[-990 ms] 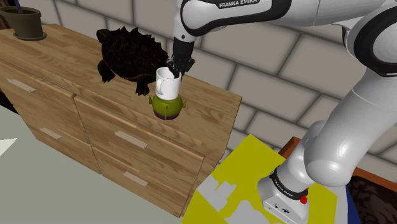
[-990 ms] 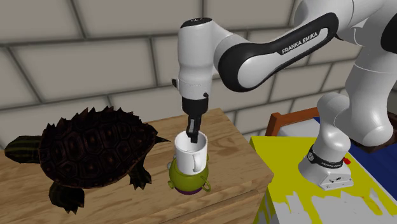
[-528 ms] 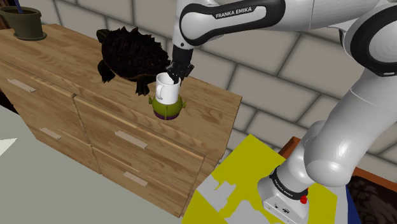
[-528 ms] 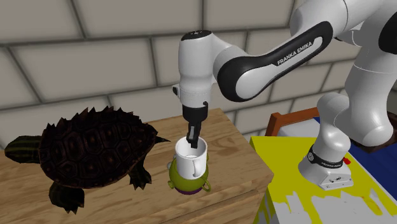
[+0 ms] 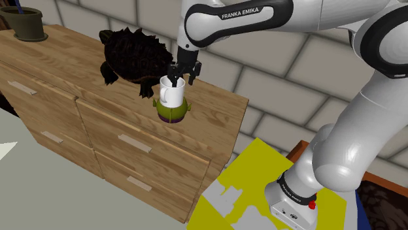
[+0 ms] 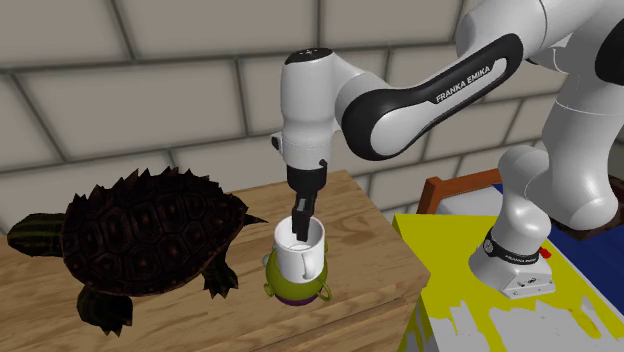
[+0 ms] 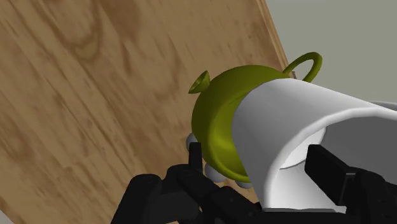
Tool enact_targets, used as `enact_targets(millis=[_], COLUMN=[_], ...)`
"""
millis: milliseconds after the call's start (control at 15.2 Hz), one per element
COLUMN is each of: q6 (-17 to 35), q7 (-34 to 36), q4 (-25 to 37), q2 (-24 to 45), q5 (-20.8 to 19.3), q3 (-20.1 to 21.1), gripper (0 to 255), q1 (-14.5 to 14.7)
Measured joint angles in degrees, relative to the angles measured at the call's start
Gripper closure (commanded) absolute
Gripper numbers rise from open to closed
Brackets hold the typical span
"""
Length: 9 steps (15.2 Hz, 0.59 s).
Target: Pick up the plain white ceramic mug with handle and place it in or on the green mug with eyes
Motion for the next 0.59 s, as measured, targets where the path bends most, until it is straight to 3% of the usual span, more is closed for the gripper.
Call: enact_targets(millis=[198, 594], q6=[0.0, -6.6], q7=[0.0, 0.0], q4=[0.0, 5.2], q2=[0.0, -1.5], q5=[0.0, 0.1], q3=[0.0, 0.0], gripper=[0, 0], q1=[0.0, 0.0])
